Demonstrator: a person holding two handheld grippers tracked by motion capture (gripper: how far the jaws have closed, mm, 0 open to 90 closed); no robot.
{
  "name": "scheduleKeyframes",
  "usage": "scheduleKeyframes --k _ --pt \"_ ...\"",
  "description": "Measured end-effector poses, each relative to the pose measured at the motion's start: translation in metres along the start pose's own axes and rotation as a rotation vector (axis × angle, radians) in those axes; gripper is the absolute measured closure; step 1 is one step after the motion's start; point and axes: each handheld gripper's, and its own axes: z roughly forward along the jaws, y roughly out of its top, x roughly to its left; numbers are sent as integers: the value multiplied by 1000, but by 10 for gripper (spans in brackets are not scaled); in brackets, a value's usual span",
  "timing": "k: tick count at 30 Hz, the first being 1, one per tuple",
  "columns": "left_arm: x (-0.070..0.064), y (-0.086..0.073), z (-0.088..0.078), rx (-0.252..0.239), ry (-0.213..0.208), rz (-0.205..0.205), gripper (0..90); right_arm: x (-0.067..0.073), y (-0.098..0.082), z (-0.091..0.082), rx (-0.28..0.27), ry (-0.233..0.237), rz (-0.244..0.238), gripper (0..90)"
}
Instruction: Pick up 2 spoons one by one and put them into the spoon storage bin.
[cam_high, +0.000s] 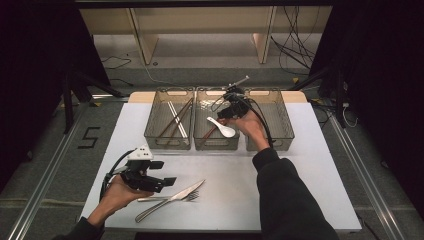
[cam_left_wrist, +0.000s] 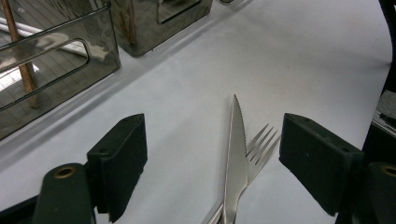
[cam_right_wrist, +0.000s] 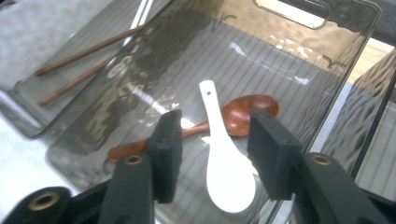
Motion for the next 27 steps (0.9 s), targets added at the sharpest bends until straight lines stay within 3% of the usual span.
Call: scheduleKeyframes --k 12,16,27 --pt "-1 1 1 14 2 3 225 11 -29 -45 -79 75 -24 391" --pt "0 1 0 18 2 5 224 17 -46 -59 -103 113 -30 376" --pt "-1 1 2 38 5 6 224 28 -92 -81 -147 157 -33 348"
